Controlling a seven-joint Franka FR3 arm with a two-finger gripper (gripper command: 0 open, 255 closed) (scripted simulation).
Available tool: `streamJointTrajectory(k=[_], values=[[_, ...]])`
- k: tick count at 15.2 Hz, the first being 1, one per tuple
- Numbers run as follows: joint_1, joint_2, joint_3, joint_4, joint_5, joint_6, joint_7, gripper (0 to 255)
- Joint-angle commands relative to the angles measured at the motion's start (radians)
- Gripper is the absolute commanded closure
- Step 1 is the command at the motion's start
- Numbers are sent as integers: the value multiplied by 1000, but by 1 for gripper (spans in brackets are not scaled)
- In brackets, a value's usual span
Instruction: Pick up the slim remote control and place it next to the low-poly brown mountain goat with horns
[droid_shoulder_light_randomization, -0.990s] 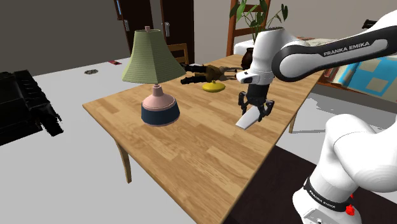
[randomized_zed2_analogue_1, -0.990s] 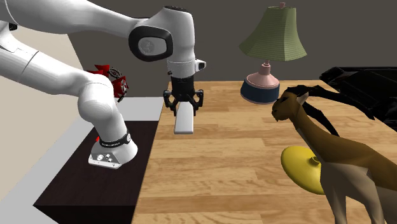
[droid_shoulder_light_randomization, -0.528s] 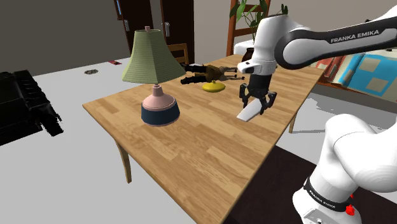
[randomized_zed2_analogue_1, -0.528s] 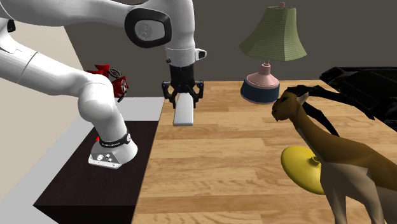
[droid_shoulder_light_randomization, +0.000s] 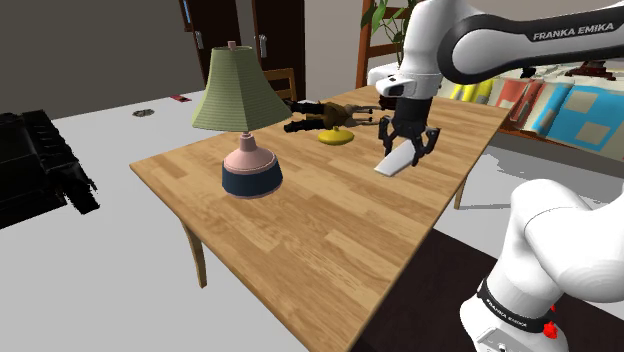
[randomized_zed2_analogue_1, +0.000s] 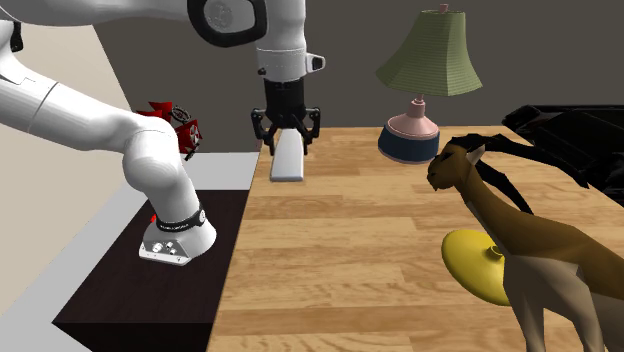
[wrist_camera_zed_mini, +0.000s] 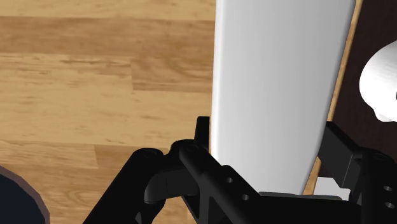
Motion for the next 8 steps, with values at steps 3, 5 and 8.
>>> streamJointTrajectory(k=[3, 5, 8], values=[[6, 3, 14, 55, 13, -53, -3, 255], [8, 6, 19, 83, 18, -78, -4, 255], [12, 12, 28, 126, 27, -115, -7, 255]])
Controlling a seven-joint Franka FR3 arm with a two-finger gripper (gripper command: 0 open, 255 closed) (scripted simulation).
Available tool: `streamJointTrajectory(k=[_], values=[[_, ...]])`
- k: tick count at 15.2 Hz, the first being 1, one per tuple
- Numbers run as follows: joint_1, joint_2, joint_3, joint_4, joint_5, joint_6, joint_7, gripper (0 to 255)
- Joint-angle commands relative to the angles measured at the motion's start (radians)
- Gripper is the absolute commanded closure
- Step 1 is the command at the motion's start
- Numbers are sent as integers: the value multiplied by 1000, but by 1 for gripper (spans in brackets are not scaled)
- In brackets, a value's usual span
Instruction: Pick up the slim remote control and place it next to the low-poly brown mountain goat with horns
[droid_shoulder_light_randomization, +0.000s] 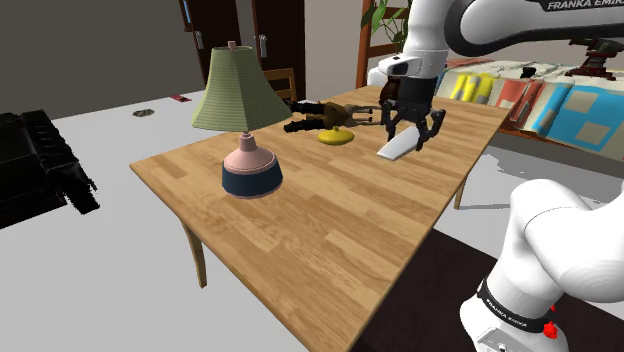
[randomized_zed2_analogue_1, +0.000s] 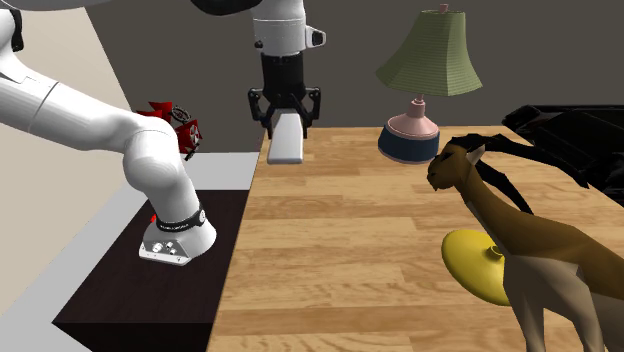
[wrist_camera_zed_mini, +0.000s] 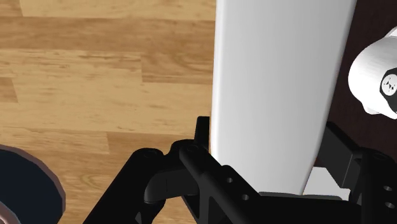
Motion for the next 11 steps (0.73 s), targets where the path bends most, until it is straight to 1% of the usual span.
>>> streamJointTrajectory(k=[1, 11], values=[[4, 6, 7, 30, 7, -25, 0, 255], [16, 41, 29, 185, 31, -145, -10, 255]])
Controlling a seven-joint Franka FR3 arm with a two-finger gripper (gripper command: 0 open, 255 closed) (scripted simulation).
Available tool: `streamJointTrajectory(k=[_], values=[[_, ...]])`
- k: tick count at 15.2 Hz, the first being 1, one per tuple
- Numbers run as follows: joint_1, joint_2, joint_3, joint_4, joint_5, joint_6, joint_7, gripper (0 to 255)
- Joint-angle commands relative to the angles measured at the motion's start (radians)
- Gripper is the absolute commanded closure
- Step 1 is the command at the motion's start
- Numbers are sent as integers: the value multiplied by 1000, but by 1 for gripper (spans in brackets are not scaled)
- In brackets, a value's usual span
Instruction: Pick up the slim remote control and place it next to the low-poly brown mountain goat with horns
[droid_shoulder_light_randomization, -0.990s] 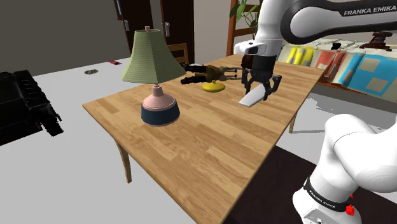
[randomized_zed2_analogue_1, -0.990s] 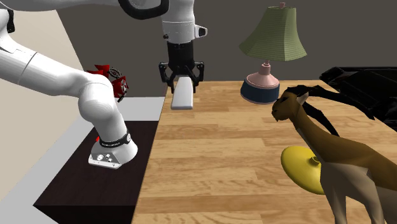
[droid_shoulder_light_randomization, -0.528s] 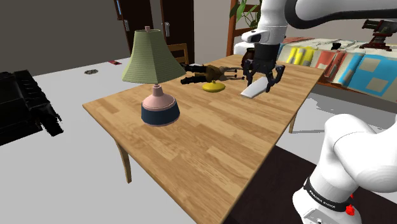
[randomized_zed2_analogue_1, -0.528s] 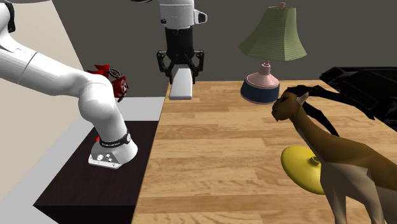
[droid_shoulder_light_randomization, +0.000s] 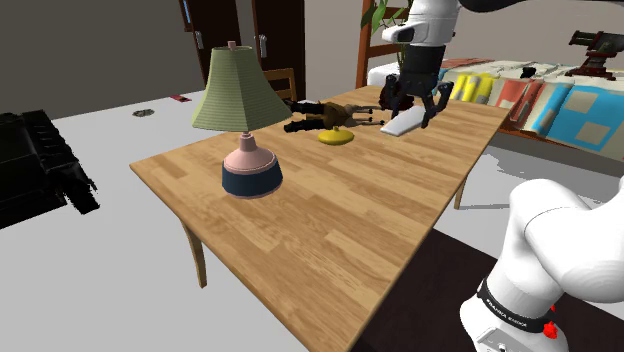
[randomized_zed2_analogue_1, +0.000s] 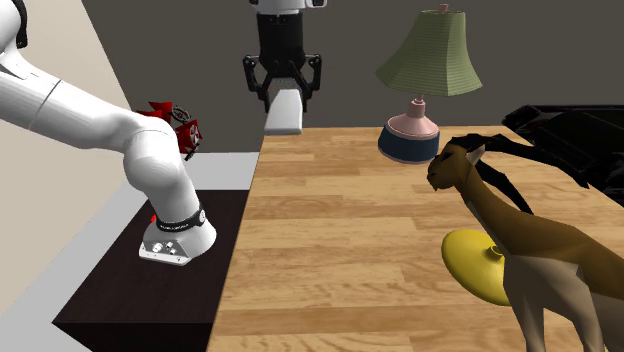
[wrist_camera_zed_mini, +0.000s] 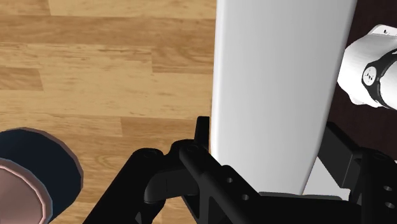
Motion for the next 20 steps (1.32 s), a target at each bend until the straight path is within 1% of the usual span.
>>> streamJointTrajectory(k=[1, 7, 8, 12, 16, 17, 20], values=[[2, 8, 3, 31, 4, -22, -2, 255], [10, 40, 13, 133, 16, -93, -10, 255], [10, 40, 13, 133, 16, -93, -10, 255], [12, 124, -84, 212, -16, -69, -106, 255], [22, 226, -188, 308, -26, -46, -208, 255], [29, 277, -237, 357, -23, -36, -256, 255], [24, 262, -239, 305, -30, 2, -250, 255]])
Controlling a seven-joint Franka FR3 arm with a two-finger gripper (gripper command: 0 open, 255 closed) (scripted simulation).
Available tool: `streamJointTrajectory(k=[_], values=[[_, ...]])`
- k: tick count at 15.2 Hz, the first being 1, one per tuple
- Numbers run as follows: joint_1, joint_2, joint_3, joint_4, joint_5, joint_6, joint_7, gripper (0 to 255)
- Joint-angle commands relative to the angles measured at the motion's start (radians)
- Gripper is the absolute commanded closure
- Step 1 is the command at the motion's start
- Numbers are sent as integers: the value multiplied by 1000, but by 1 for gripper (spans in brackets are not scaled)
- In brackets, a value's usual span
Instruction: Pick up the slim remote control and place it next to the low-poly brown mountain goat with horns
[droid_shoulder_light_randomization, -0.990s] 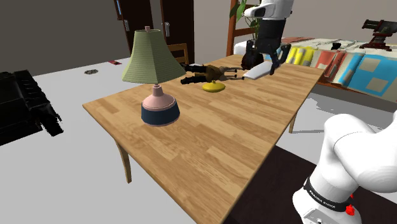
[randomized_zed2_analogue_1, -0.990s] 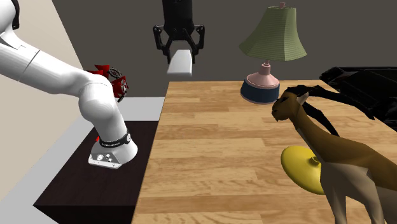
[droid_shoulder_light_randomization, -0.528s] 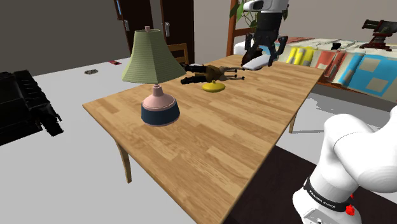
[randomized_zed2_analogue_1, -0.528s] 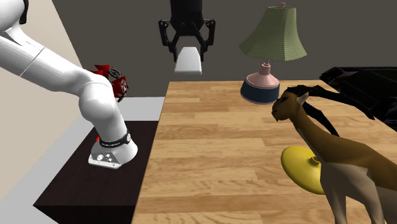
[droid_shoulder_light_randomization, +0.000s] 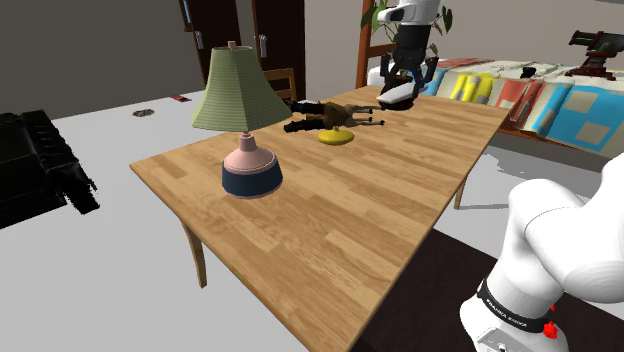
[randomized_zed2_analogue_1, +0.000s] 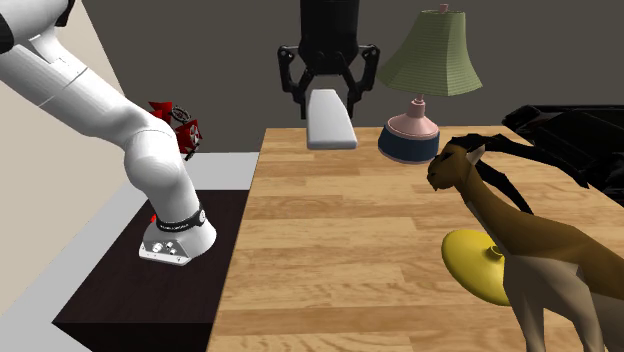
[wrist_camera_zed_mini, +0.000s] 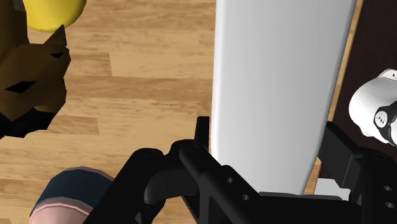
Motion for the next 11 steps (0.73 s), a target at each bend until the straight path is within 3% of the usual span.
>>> streamJointTrajectory(k=[1, 11], values=[[-3, -8, -5, -31, -6, 25, 0, 255], [-17, -40, -22, -187, -30, 152, 16, 255]])
